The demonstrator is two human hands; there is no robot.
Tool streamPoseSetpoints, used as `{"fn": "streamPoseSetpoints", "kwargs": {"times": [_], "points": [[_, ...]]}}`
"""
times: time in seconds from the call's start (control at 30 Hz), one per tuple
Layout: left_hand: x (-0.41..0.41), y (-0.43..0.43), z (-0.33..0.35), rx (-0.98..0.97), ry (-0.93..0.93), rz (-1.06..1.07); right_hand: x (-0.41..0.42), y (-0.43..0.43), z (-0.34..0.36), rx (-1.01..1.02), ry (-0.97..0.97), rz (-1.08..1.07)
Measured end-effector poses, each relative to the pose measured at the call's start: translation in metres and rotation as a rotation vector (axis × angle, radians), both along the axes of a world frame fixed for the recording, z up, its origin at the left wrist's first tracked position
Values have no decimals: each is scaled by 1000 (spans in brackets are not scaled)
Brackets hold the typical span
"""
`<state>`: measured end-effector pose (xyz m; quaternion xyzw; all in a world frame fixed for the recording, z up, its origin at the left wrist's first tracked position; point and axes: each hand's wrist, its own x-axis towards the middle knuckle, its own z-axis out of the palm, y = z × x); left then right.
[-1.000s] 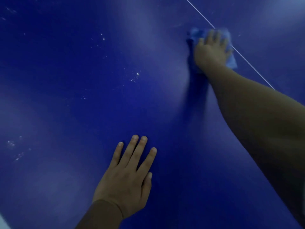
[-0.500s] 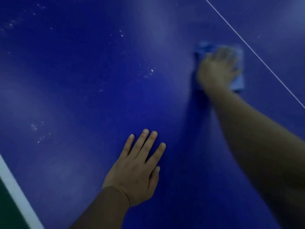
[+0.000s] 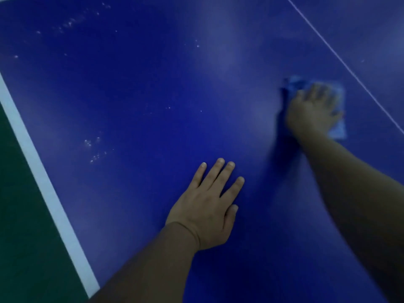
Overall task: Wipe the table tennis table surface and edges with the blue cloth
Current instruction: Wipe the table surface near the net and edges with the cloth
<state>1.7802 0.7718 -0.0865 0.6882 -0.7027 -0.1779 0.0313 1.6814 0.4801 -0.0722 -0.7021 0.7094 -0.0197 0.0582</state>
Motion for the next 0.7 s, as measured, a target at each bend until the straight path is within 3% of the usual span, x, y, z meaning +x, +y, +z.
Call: {"fn": "streamPoseSetpoints", "kwargs": {"times": [0.13,0.23,0.3,0.4,0.47,0.57,0.63,0.7], "points": [[13,14,18,-88,231,30,117,108,-14,-2,-1,596],[44,62,21,-230,212,107,112,114,-13,-13,75,871],[69,109,17,-239,128,146,80,88,-7,-41,106,651],[93,159,10,-183,29,191,68,81,3,68,-49,52],[98,172,3,-120,-22,179,110,122,0,37,-54,28],[99,174,-3,-109,-36,128,188,216,-14,-23,-66,554],[99,173,-4,-99,-55,129,215,266,-18,40,-20,967],[99,172,-4,-87,-50,132,210,256,-16,58,13,1116]]}}
